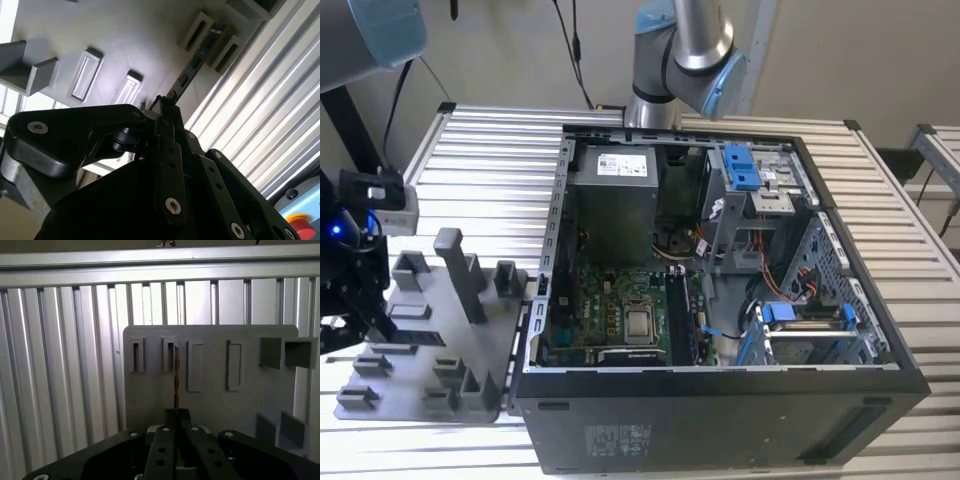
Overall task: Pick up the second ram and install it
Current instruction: 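Pick up the second ram and move it above second insertion slot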
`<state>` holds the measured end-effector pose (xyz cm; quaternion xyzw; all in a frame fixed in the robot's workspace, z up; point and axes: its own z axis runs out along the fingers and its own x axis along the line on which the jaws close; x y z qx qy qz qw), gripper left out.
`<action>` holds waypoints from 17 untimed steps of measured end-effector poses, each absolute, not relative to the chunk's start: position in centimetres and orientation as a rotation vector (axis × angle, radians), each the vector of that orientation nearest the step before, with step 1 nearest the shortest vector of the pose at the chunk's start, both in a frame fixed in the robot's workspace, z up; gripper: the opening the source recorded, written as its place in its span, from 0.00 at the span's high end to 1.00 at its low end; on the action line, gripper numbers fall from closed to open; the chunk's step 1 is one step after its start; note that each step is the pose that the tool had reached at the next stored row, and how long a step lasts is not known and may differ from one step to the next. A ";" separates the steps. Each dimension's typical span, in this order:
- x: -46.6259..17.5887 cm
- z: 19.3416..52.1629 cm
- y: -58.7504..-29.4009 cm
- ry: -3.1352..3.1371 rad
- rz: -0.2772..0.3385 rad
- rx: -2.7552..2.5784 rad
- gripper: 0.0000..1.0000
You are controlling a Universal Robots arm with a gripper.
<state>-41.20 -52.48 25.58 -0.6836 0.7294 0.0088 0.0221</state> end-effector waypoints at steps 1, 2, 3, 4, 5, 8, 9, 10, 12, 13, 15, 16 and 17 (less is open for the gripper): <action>-41.2 25.7 -52.5 2.260 0.027 -2.118 0.86; -41.2 25.8 -52.5 2.260 0.027 -2.118 0.86; -41.2 25.8 -52.5 2.260 0.027 -2.118 0.86; -41.2 25.9 -52.5 2.260 0.027 -2.118 0.86; -41.2 26.0 -52.5 2.260 0.027 -2.118 0.86; -41.2 26.2 -52.5 2.260 0.027 -2.118 0.86; -41.2 26.3 -52.5 2.260 0.027 -2.118 0.86; -41.2 26.3 -52.5 2.260 0.027 -2.118 0.86; -41.2 26.5 -52.5 2.260 0.027 -2.118 0.86; -41.2 26.6 -52.5 2.260 0.027 -2.118 0.86; -41.2 26.7 -52.5 2.260 0.027 -2.118 0.86; -41.2 26.8 -52.5 2.260 0.027 -2.118 0.86; -41.2 26.8 -52.5 2.260 0.027 -2.118 0.86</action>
